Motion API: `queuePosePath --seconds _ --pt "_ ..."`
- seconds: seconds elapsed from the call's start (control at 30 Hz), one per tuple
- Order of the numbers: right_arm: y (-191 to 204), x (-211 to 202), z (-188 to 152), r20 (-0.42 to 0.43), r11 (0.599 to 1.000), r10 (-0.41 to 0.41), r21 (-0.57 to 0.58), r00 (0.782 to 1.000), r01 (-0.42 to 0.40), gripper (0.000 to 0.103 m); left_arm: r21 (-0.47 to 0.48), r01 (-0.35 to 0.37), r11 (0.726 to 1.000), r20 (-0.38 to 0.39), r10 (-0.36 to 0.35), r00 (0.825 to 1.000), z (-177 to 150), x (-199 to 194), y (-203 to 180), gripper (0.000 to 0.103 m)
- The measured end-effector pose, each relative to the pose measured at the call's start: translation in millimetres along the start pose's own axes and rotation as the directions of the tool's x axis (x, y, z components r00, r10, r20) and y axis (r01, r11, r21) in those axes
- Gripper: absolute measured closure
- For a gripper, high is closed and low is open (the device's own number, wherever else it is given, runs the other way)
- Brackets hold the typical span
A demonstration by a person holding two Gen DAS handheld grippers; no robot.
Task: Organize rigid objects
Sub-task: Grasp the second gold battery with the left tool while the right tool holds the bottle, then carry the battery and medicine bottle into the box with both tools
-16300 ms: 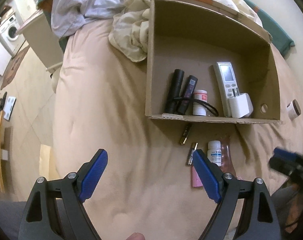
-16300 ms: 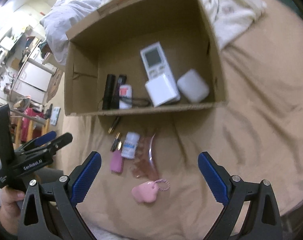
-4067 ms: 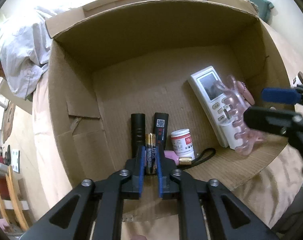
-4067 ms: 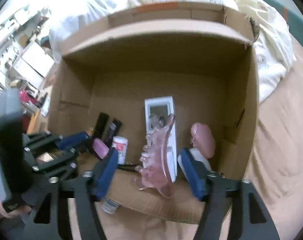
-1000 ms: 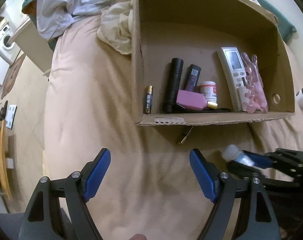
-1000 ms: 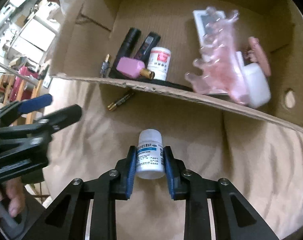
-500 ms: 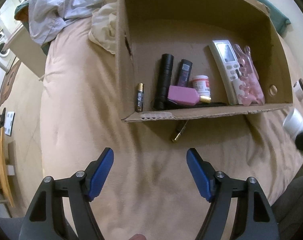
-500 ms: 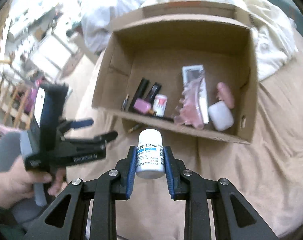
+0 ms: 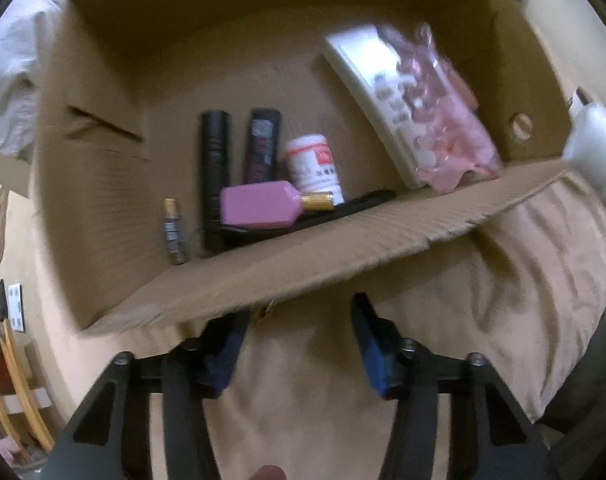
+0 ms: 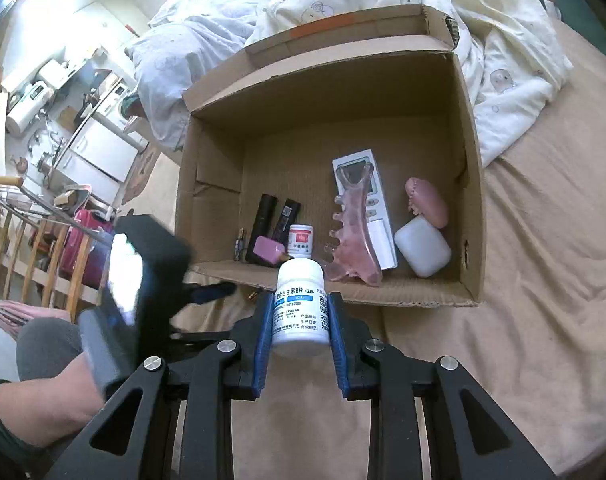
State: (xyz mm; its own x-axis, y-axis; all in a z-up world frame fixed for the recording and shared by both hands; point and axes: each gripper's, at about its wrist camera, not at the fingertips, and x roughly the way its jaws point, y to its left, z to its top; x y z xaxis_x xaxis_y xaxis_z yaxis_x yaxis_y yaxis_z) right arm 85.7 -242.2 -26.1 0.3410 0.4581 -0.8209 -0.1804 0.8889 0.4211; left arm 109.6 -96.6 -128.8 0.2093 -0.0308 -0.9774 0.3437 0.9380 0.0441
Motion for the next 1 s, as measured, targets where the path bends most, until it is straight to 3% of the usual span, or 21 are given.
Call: queuePosePath --seconds 0.23,0.4,0.47,0.83,1.0 --pt "-0.9 -8.2 1.4 0.016 1.0 0.019 0.001 1.0 -0.019 0.075 -0.028 0.001 1.0 -0.038 -0.002 0.999 11.8 19.1 -0.7 0.066" --pt "2.0 -6.8 3.2 0.011 1.0 0.025 -0.01 1.0 -0.025 0.075 -0.014 -0.001 1.0 -0.044 0.001 0.999 14.0 18.8 -1.3 0.09" --pt "4.2 -5.9 3.7 0.008 1.0 0.024 -0.016 1.0 -0.024 0.075 -0.007 -0.002 1.0 -0.046 0.001 0.999 15.5 18.9 -2.7 0.094" --pt "3.9 -1.4 0.8 -0.011 1.0 0.001 -0.024 1.0 -0.002 0.075 -0.026 0.003 1.0 -0.063 -0.004 0.998 -16.2 -2.6 -15.3 0.094" --pt "5.2 -1.9 -2.3 -0.011 0.999 -0.01 -0.031 1.0 0.009 0.075 -0.035 0.004 0.999 -0.03 -0.005 1.0 -39.3 -23.8 -18.3 0.094"
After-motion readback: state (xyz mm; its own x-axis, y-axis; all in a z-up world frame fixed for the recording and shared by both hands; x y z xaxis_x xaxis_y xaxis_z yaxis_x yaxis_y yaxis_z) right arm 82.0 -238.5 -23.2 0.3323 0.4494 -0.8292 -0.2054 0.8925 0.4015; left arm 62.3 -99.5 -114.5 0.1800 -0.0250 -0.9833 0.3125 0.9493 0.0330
